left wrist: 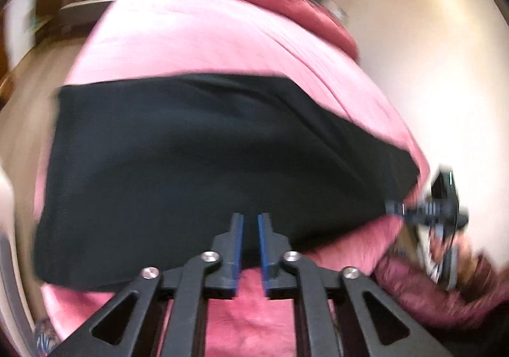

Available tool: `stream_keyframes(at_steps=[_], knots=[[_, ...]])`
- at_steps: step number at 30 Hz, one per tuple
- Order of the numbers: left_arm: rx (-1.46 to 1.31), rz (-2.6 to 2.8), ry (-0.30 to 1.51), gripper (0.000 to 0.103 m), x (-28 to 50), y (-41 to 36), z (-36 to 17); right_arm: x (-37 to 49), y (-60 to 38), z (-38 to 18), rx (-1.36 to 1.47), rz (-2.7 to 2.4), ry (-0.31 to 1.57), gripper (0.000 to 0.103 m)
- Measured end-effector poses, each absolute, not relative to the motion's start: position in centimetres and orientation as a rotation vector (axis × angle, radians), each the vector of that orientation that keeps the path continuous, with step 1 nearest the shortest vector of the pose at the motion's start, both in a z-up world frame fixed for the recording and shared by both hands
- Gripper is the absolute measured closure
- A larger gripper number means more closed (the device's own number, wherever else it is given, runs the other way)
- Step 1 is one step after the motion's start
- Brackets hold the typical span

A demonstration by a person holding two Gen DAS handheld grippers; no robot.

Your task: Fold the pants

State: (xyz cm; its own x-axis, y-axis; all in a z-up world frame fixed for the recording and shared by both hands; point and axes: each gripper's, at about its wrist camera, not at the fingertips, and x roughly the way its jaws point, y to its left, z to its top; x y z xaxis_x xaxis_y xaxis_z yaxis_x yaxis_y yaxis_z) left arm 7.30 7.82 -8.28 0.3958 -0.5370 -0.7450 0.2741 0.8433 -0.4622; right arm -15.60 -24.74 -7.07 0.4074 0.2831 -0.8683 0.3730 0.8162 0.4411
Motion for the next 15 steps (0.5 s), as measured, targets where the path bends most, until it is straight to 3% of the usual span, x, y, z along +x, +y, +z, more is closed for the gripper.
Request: stream_keyframes(at_steps=[4,6,15], knots=[[-0.329,-0.360,1.010,0.079,7.2,12.2,-7.1,-14.7,-23.9,-6.8,0.620,-0.028,1.203,0.084],[-0.347,-0.280,1.009,0.077,7.2,14.2,-6.8,-14.8,-22.9,-6.2,0.533,-0.017,1.235,0.060],[-0.426,-0.101,1.016,0.072,6.4,18.5,-7.2,-11.9,-11.4,-2.8,0.030,0.299,1.186,0.059]])
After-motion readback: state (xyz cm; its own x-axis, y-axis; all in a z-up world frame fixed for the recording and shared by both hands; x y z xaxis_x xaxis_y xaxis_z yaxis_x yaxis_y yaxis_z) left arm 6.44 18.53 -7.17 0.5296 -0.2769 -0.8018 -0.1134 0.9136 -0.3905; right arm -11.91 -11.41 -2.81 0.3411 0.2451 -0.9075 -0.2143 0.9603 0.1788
